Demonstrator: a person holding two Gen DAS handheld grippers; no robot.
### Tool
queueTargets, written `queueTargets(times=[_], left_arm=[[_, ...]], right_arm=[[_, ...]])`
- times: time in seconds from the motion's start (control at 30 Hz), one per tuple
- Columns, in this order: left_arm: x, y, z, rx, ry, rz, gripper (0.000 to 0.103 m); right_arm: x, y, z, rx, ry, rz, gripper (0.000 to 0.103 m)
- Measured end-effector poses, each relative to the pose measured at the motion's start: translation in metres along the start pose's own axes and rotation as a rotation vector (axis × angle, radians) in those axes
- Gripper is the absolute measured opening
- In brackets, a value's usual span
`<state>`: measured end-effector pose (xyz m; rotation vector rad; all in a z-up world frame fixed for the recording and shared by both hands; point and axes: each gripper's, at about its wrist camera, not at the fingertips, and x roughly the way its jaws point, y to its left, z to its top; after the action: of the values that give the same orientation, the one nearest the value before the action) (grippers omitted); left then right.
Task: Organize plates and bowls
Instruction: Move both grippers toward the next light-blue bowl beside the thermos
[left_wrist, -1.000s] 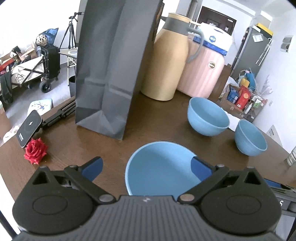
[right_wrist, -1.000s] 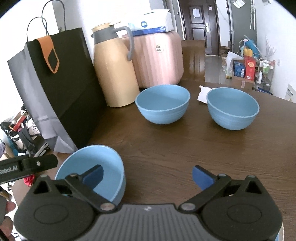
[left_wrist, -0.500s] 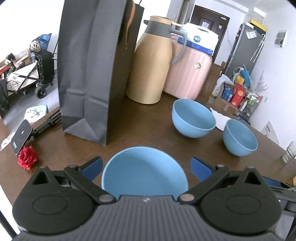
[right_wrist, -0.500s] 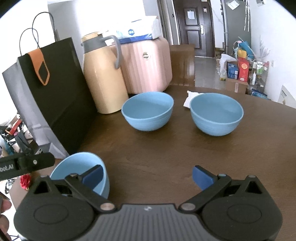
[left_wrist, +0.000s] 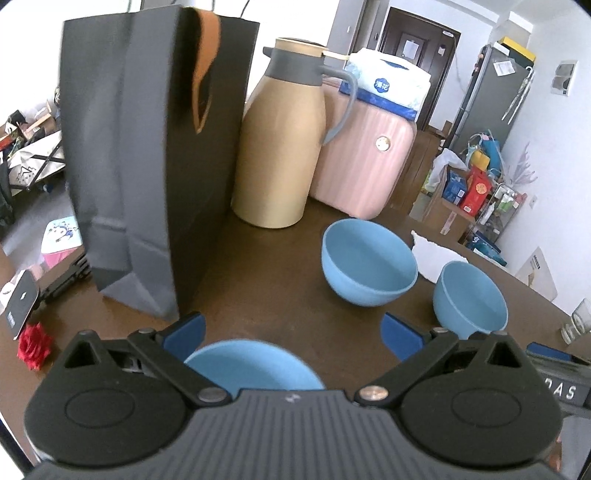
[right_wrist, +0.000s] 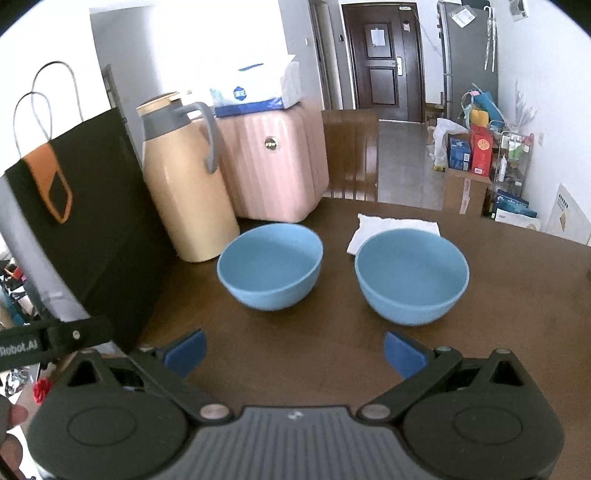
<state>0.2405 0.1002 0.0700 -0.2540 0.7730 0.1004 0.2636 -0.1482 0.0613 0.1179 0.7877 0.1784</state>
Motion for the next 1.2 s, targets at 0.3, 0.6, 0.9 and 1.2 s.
queueTargets(times=[0.3,0.6,0.9,1.2], left_arm=[[0.026,-0.024,0.047,-0.03,0.027,0.006,0.103],[0.065,-0.031,0.075,-0.076,0.056,0.037,0.103],[0.119,-0.038,0.089,-0.091,0.091,0.099,0.103],[0.178,-0.042,0.087,-0.104,0.202,0.134,0.078]], right_arm=[[0.025,-0.009,0.067,0.054,0.014,0.024,0.103],[0.075,-0.02,0.117,0.052,0.055,0.001,0.102],[0.143,-0.023,0.128,-0.024,0.126,-0.023,0.092],[0.197,-0.024,0.118,-0.084,0.199,-0.029,0.07]])
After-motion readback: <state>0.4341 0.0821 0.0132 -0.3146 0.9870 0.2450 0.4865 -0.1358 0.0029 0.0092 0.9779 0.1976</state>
